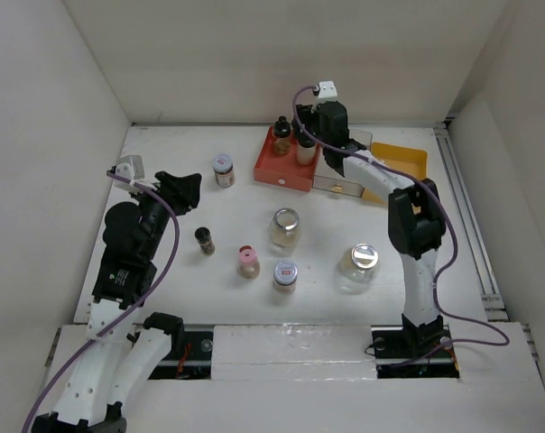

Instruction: Organize the condiment bottles

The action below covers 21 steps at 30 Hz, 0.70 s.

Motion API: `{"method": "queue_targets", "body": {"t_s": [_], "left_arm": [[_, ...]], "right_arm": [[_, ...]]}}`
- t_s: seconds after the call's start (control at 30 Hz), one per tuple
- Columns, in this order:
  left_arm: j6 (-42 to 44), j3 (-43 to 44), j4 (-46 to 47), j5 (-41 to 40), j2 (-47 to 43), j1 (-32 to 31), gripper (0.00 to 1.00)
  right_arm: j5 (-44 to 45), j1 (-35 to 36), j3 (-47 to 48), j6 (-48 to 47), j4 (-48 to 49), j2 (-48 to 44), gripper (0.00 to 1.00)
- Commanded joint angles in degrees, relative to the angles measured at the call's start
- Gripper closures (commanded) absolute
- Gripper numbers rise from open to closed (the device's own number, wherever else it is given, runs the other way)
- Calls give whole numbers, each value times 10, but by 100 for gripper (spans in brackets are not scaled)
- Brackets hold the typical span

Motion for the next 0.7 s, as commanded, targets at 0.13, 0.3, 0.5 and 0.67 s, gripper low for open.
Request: {"method": "queue_targets", "body": {"t_s": [0.13, 0.3, 0.5, 0.67], "left_arm": [[-2, 6, 25, 26, -11, 1, 52], [-2, 12, 12, 3, -16, 1, 52], [-13, 25, -7, -48, -41, 1, 42], [-13, 25, -7, -48, -46, 1, 41]], "right_arm": [[-41, 77, -209, 40, 26, -255, 16], [-110, 172, -253, 8, -21, -274, 7], [-170, 202, -29, -27, -93, -88, 1], [-132, 202, 227, -40, -174, 79, 1]]}}
